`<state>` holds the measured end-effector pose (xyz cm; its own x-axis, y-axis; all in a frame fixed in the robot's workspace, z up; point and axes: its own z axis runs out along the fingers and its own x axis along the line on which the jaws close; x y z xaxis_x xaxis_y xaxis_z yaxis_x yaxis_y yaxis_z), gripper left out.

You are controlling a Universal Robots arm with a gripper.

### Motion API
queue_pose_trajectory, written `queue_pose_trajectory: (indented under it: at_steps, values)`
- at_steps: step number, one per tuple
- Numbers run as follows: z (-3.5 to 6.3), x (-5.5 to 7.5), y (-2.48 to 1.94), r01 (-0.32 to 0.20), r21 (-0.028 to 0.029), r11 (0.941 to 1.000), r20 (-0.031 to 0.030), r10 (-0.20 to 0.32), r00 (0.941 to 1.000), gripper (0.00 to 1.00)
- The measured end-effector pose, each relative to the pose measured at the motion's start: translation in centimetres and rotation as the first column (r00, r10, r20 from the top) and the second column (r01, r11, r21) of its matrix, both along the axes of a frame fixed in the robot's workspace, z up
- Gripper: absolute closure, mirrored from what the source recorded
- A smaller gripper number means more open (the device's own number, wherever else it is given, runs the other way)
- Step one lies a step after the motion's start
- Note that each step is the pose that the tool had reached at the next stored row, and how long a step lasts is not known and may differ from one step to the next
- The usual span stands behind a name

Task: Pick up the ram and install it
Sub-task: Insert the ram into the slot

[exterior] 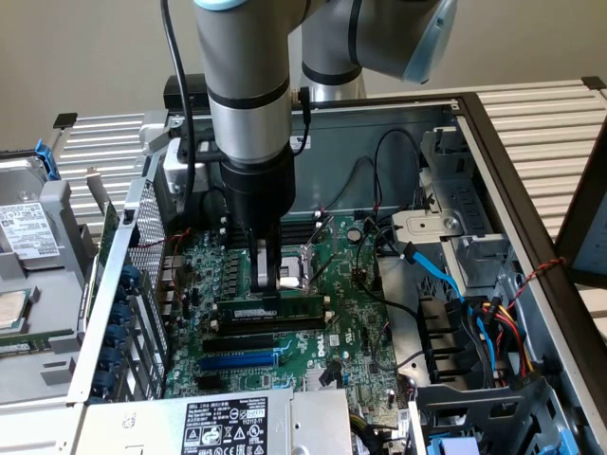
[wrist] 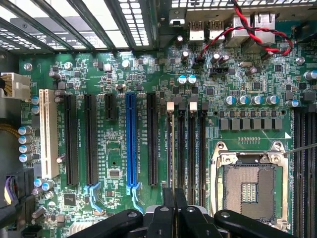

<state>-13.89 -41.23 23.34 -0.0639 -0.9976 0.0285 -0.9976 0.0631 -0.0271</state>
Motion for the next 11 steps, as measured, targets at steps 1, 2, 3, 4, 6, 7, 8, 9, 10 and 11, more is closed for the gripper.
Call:
queue_pose_trajectory:
  at_steps: [1, 2, 3, 4, 6, 7, 8, 9, 10, 11]
  values:
    - [-0.01, 0.00, 0.00, 0.000, -0.0002, 1.0000, 0.0002, 0.000, 1.0000, 0.88]
    - [-0.01, 0.00, 0.00, 0.000, -0.0002, 1.0000, 0.0001, 0.000, 1.0000, 0.88]
    - [-0.01, 0.00, 0.00, 0.001, -0.0003, 1.0000, 0.0001, -0.001, 1.0000, 0.88]
    - [-0.01, 0.00, 0.00, 0.001, -0.0004, 1.0000, 0.0002, -0.001, 1.0000, 0.88]
    - [-0.08, 0.00, 0.01, 0.001, 0.0000, 1.0000, 0.0004, -0.001, 1.0000, 0.88]
    - [-0.11, 0.00, 0.00, 0.001, -0.0003, 1.0000, 0.0003, -0.001, 1.0000, 0.88]
    - [-0.12, 0.00, 0.00, 0.001, -0.0005, 1.0000, 0.0001, -0.001, 1.0000, 0.88]
    - [-0.12, 0.00, 0.00, 0.001, -0.0004, 1.0000, 0.0001, -0.001, 1.0000, 0.88]
    - [-0.12, 0.00, 0.00, 0.001, -0.0004, 1.0000, 0.0001, -0.001, 1.0000, 0.88]
    - [-0.12, 0.00, 0.00, 0.001, -0.0004, 1.0000, 0.0001, -0.001, 1.0000, 0.88]
